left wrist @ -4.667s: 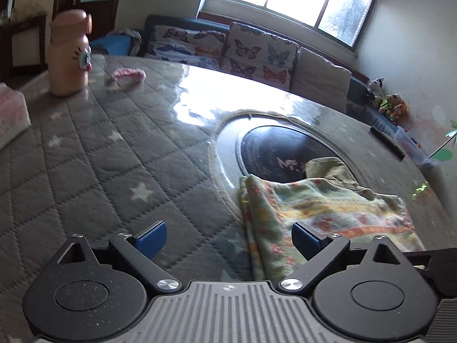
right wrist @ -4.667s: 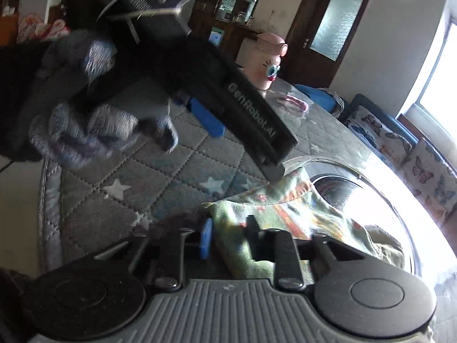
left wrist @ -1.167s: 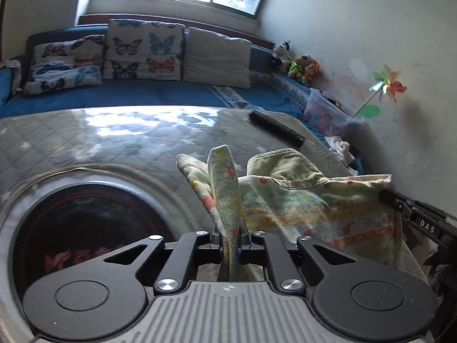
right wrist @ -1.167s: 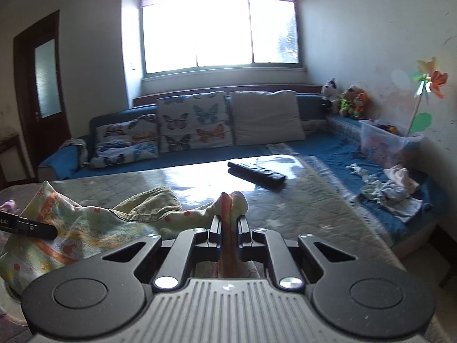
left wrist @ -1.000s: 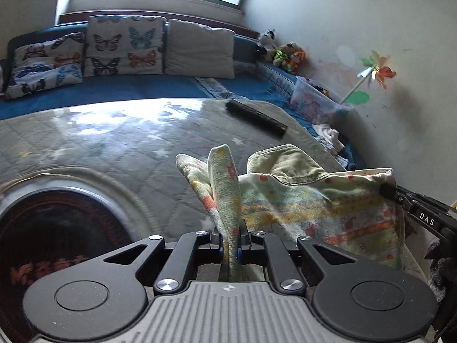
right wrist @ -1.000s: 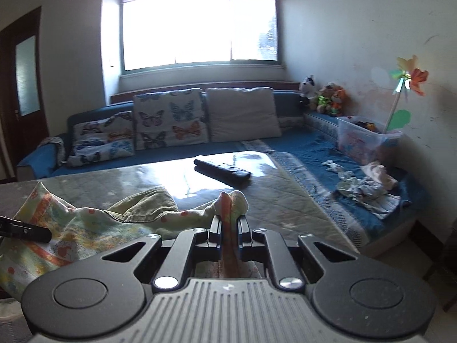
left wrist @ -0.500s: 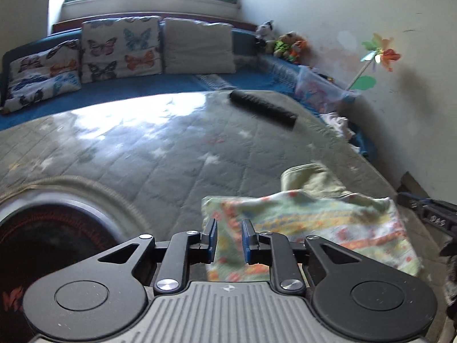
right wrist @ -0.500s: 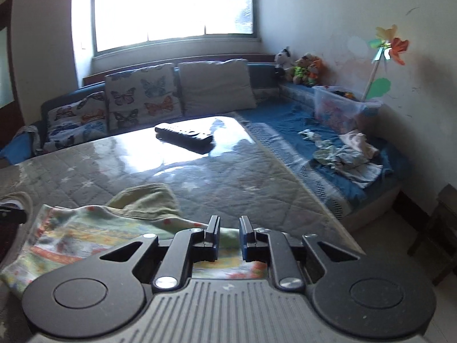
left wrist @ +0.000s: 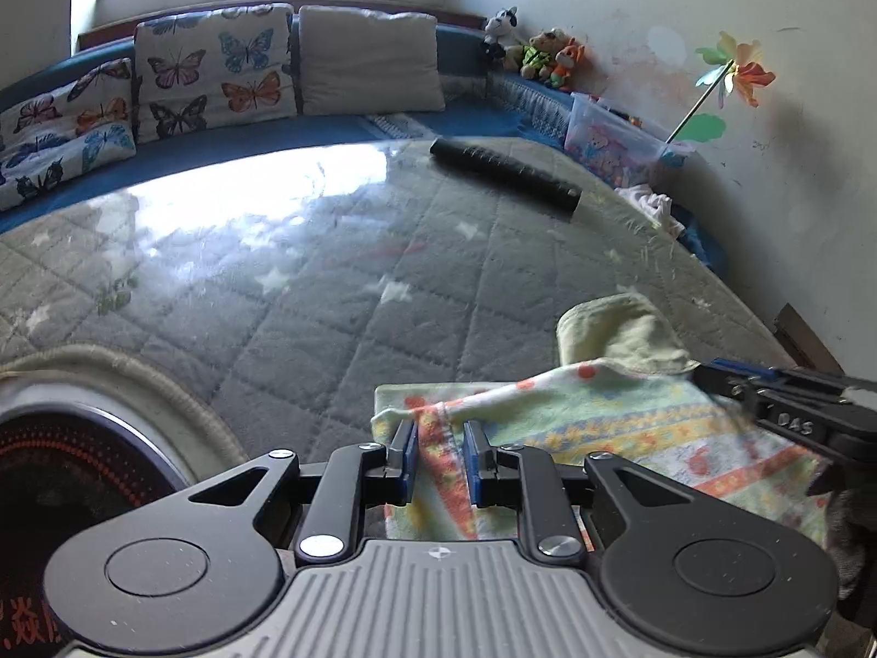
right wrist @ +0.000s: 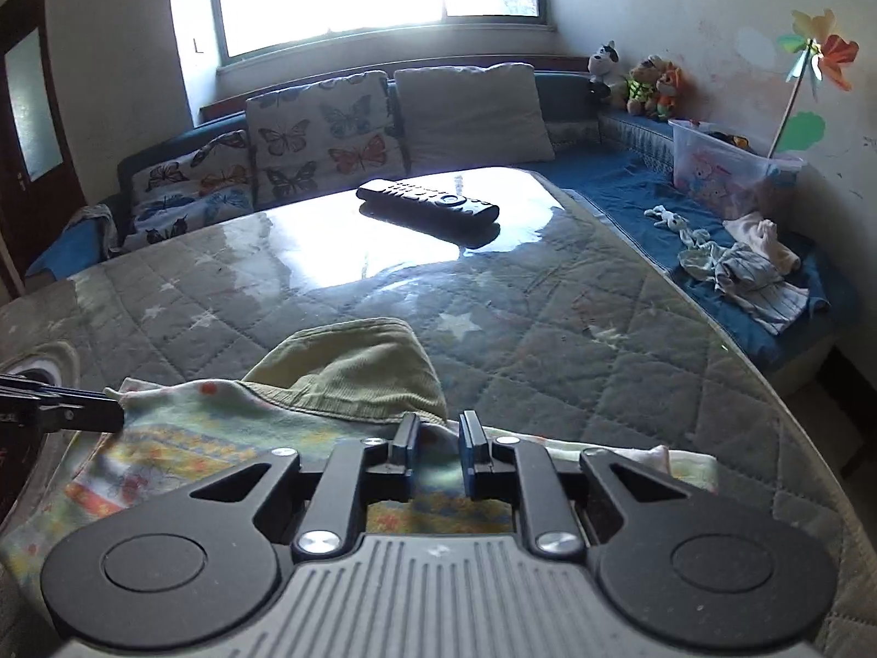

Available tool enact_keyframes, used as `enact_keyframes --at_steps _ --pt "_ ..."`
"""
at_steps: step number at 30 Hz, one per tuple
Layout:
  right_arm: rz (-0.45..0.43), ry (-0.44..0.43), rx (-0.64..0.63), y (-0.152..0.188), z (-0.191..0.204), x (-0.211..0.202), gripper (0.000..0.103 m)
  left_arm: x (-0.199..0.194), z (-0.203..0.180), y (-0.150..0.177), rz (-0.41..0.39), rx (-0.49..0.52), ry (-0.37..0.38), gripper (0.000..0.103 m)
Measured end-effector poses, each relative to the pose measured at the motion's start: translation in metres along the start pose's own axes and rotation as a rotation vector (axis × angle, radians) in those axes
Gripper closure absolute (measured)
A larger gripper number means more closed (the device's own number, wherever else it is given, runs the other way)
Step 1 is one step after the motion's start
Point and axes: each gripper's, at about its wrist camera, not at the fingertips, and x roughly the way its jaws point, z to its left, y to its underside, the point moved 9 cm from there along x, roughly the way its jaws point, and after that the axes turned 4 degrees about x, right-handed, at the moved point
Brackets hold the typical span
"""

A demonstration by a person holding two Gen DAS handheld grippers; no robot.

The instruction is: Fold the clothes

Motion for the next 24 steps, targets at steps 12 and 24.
enact_keyframes --at_steps 12,24 --pt "0.004 -0.079 -0.024 0.002 0.027 -0.011 0.087 0.028 -0.05 -0.017 0.015 0.071 0.101 0.084" --pt "0.014 -0.136 -0.153 0.046 0.062 -0.065 0.085 0.023 -0.056 -0.004 0.014 0.102 0.067 0.083"
